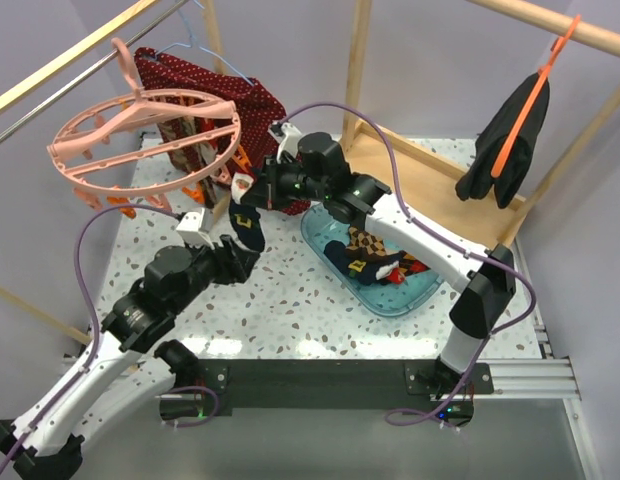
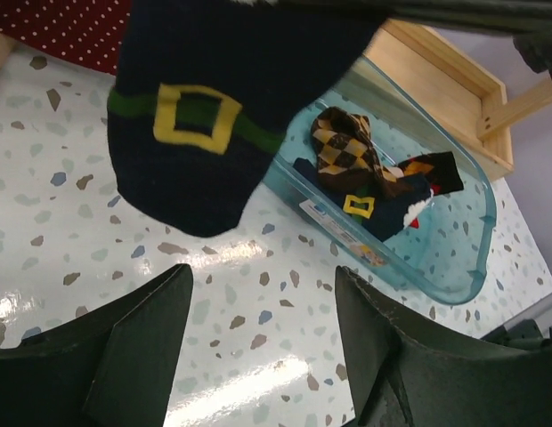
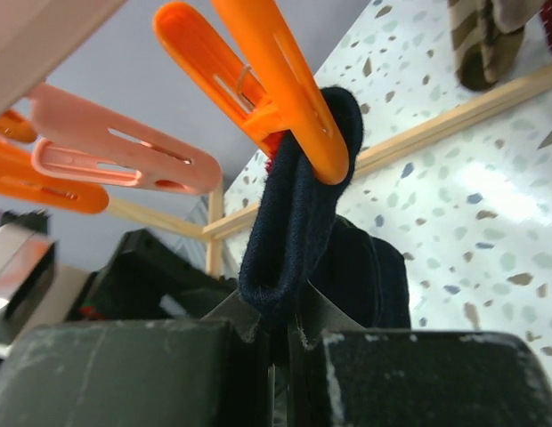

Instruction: Remove the socks clipped to the hanger

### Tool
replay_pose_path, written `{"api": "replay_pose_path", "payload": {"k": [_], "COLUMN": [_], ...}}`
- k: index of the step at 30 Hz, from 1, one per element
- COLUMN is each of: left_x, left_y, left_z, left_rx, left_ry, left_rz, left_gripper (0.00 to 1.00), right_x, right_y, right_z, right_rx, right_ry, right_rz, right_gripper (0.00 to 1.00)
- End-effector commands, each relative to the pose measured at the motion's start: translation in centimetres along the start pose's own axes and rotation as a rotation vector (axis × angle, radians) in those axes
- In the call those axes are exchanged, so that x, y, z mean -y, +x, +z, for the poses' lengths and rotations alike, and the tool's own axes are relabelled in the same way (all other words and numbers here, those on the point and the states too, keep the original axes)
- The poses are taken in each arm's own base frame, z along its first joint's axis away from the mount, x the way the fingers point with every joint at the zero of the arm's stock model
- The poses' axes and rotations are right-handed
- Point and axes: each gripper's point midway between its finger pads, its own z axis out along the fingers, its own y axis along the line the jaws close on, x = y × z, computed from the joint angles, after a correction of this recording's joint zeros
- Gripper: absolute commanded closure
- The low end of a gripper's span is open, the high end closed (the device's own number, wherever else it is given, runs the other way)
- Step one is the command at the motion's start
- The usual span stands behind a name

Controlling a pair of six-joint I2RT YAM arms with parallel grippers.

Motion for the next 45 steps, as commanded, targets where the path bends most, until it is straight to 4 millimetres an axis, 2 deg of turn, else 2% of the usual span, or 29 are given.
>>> {"api": "replay_pose_path", "payload": {"k": [1, 8, 14, 21, 25, 32, 35, 38, 40, 41, 44, 45], "left_x": [-0.3, -1.3, -1.3, -1.6, -1.4, -1.6, -1.7, -1.5, -1.2, -1.1, -0.8, -0.7], "left_y": [-2.1, -3.7, -4.1, -4.1, -4.2, -4.1, -4.1, -4.5, -4.6, -4.6, -4.7, -4.6], "left_z": [1.3, 2.0, 3.0, 3.2, 3.4, 4.2, 4.3, 4.2, 4.0, 4.0, 3.7, 3.5], "left_rx": [0.109, 0.202, 0.219, 0.217, 0.217, 0.187, 0.185, 0.193, 0.194, 0.194, 0.192, 0.187], "left_ry": [-0.041, -0.099, -0.115, -0.136, -0.128, -0.158, -0.166, -0.159, -0.144, -0.139, -0.122, -0.116], "left_rz": [-0.045, -0.063, -0.076, -0.08, -0.09, -0.059, -0.049, -0.049, -0.048, -0.043, -0.043, -0.043], "left_gripper": [0.29, 0.24, 0.21, 0.3, 0.22, 0.2, 0.31, 0.65, 0.75, 0.85, 1.0, 1.0], "right_x": [-3.8, -4.9, -5.6, -6.2, -6.9, -6.9, -6.8, -6.9, -6.8, -6.8, -6.5, -6.2], "right_y": [-0.5, 0.3, 0.3, 1.0, 1.2, 1.3, 1.5, 1.5, 1.6, 1.6, 1.6, 1.3], "right_z": [-2.6, -2.8, -2.9, -3.0, -3.1, -3.1, -3.0, -3.0, -3.1, -3.1, -3.2, -3.2], "right_rx": [0.02, 0.01, 0.014, 0.003, 0.0, -0.001, -0.004, -0.005, -0.005, -0.005, -0.001, 0.008], "right_ry": [-0.043, -0.056, -0.07, -0.087, -0.098, -0.095, -0.094, -0.095, -0.091, -0.091, -0.078, -0.066], "right_rz": [0.044, 0.077, 0.093, 0.115, 0.11, 0.107, 0.109, 0.107, 0.107, 0.104, 0.089, 0.084], "right_gripper": [1.0, 1.0, 1.0, 1.0, 1.0, 1.0, 1.0, 1.0, 1.0, 1.0, 1.0, 1.0]}}
